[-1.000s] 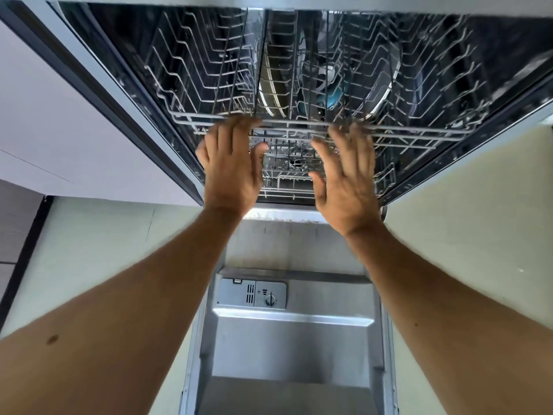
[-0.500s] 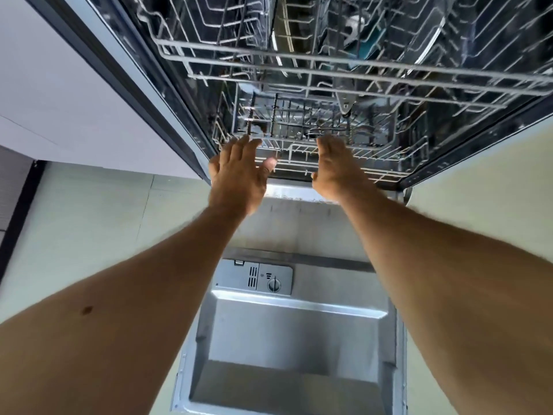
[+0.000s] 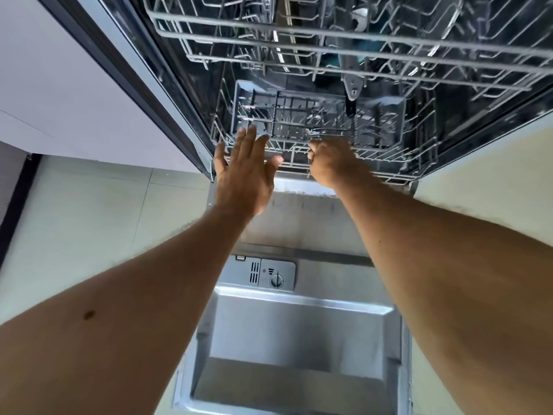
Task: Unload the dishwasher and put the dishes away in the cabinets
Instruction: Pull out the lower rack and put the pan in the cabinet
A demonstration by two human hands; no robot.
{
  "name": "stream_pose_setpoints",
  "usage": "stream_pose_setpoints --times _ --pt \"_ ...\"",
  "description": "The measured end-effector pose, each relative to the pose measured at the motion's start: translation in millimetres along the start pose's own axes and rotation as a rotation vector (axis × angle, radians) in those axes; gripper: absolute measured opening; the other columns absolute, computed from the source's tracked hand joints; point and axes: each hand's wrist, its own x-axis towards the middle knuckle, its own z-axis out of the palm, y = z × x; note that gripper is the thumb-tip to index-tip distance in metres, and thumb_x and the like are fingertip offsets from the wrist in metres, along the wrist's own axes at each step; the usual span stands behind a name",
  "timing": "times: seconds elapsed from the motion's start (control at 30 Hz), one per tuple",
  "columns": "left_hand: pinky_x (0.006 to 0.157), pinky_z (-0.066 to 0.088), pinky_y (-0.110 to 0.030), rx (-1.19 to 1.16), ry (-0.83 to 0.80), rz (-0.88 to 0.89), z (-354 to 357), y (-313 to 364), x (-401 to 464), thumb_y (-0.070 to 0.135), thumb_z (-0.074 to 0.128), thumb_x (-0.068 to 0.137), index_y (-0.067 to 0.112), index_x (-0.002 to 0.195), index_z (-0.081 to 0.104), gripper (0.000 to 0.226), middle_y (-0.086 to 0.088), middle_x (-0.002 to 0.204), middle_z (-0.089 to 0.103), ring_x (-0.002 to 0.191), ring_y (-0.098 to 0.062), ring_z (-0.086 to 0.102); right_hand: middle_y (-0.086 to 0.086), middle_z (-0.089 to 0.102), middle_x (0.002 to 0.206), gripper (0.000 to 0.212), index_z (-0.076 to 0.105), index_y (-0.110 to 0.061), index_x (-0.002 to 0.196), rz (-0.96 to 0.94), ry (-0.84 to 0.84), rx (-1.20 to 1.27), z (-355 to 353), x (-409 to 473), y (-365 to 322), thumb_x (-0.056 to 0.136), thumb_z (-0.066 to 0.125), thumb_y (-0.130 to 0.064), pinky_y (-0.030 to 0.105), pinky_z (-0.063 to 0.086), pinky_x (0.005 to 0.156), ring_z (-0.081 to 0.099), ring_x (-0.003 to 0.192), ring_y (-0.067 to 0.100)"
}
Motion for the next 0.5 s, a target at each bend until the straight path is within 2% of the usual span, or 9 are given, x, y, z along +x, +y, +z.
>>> stream_pose_setpoints --times 0.13,0.27,0.5 --pt "0.118 -0.003 -0.052 0.012 0.001 0.021 -4.1 3.3 -12.2 0.052 0.017 0.103 0.019 0.15 0.032 0.06 -0.005 0.162 0.021 0.151 -0.019 0.011 0.014 0.059 0.133 0.044 0.049 -0.011 0.142 -0.077 -0.008 -0.054 14.6 -23.9 -4.3 0.099 0.042 -0.018 0.037 0.039 0.1 0.054 0.122 0.029" --pt "0.117 -0.008 -0.05 0.02 -0.017 0.056 -6.7 6.8 -34.4 0.051 0.019 0.104 0.018 0.151 0.03 0.058 -0.006 0.162 0.02 0.151 -0.02 0.01 0.012 0.061 0.13 0.045 0.049 -0.01 0.139 -0.146 -0.005 -0.085 34.3 -55.5 -8.9 0.095 0.041 -0.016 0.036 0.042 0.091 0.056 0.116 0.029" --pt "0.119 -0.01 -0.052 0.077 -0.04 0.083 -16.1 3.7 -83.0 0.053 0.013 0.104 0.014 0.153 0.024 0.064 -0.005 0.163 0.018 0.151 -0.019 0.008 0.014 0.063 0.126 0.044 0.047 -0.011 0.142 -0.113 -0.008 0.06 63.2 -122.3 -21.1 0.1 0.042 -0.02 0.039 0.045 0.1 0.058 0.113 0.028"
